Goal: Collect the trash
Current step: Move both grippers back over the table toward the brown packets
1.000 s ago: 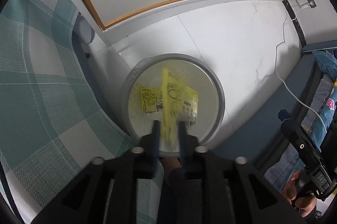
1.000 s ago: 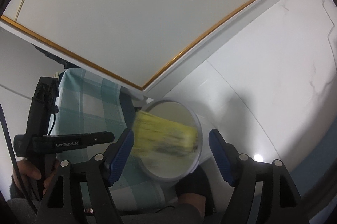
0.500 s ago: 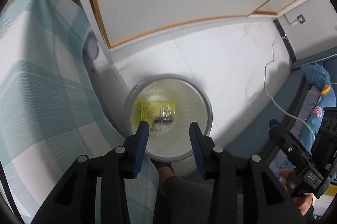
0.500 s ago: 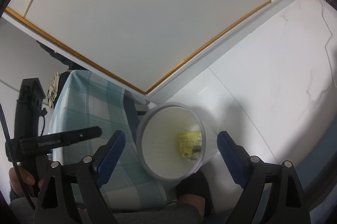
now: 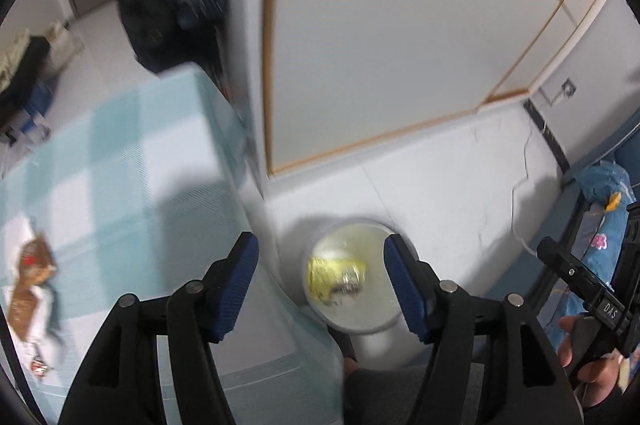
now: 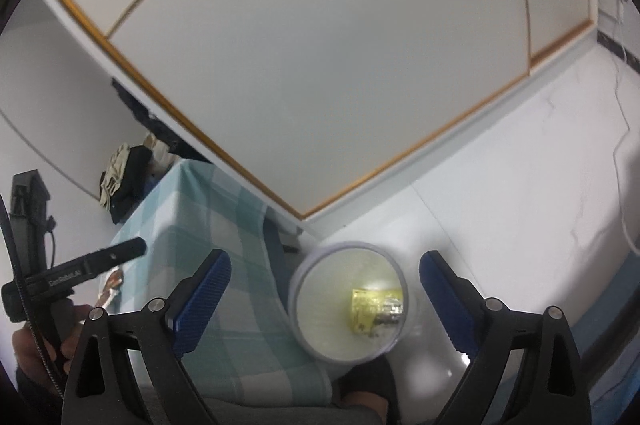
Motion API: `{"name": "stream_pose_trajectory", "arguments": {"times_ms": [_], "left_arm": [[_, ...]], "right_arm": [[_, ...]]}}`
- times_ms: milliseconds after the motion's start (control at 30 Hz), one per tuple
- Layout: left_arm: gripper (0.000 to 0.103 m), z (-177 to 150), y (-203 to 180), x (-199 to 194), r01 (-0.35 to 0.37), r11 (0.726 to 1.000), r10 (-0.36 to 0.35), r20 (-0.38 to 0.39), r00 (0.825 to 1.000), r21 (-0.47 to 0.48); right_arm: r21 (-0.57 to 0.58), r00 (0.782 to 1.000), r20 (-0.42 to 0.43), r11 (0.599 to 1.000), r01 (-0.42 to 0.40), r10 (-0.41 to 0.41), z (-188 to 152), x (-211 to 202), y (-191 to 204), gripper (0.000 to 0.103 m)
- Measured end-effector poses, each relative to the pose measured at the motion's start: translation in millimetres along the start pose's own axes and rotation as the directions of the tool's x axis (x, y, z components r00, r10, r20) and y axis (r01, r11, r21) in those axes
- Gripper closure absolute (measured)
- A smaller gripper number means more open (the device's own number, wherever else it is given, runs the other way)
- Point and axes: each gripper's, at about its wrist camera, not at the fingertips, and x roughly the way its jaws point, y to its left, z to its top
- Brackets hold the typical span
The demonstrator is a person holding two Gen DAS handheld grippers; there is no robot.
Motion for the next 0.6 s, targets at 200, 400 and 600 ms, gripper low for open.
{"name": "stream_pose_trajectory", "arguments": {"times_ms": [200,400,600], "left_arm": [[0.031,-3.2,27.7,-50.2,-0.032,0.998,0.040,0.148,0.988,-0.060],[0.022,-9.4,64.4,-93.8,-0.073,0.990,0.104,0.266,0.958,-0.124],[0.019,-20.6,102.9,-124.3,-0.115,0.969,0.184,0.328,0.927,-0.217]], "right_arm": [[-0.068,0.997,0.067,0.997,-0.034,0.038,9.4,-30.8,40.1,0.006],[-0.167,0.981,0.154,0.982,-0.088,0.114,14.3,-60.8,95.8,0.003],[-0.247,0.967,0.154,0.956,-0.161,0.203,10.5,-68.6,155.8,0.001]]}}
